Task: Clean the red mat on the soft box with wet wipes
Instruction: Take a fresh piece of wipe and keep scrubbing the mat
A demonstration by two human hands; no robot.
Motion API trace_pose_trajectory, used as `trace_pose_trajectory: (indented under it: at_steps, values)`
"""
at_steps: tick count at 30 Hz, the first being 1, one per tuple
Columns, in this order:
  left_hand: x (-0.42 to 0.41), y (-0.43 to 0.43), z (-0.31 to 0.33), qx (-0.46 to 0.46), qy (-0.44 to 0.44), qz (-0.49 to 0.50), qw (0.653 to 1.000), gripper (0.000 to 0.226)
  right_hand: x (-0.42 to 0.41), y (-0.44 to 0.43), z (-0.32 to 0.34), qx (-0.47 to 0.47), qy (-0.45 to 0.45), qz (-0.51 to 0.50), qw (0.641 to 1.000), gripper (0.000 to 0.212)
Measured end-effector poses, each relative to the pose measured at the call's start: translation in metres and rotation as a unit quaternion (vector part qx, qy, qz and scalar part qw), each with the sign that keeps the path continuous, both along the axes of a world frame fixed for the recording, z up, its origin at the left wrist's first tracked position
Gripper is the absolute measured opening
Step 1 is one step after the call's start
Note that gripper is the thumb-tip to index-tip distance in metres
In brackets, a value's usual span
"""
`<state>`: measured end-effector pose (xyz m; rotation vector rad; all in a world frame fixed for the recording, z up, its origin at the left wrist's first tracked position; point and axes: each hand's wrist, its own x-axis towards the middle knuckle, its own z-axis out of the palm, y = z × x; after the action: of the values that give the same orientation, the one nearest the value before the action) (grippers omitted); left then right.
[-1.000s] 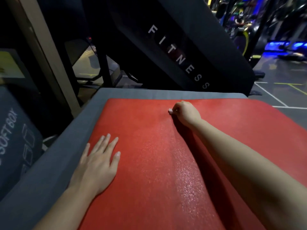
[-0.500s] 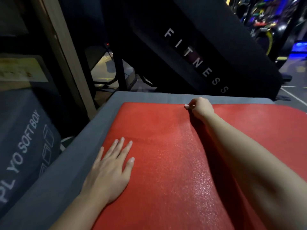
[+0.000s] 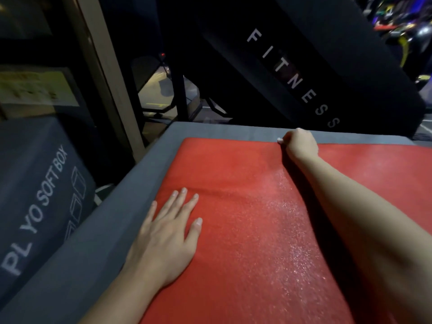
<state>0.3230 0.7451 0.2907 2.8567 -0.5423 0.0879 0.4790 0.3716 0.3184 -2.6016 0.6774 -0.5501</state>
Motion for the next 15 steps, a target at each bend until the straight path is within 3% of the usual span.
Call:
trace_pose_trajectory:
  at_steps: [4,8,12,15]
  values:
    - [0.0,0.0,0.0,-0.001,0.002,-0.001,1.0,0.079,0.022,-0.002,-0.004,0.055,-0.003,-0.01,0.998,0.022]
    - [0.001,0.0,-0.002,-0.001,-0.002,0.0,1.0,0.079,0.01,0.014,0.003,0.071,-0.012,0.067,0.995,0.021]
    - [0.001,0.0,-0.003,0.0,-0.003,-0.003,1.0,0.079,-0.014,0.018,0.011,-0.006,0.058,0.206,0.977,0.026]
    - [0.001,0.0,-0.003,-0.01,0.0,-0.002,1.0,0.079,-0.008,0.017,0.017,-0.047,0.075,0.237,0.967,0.027]
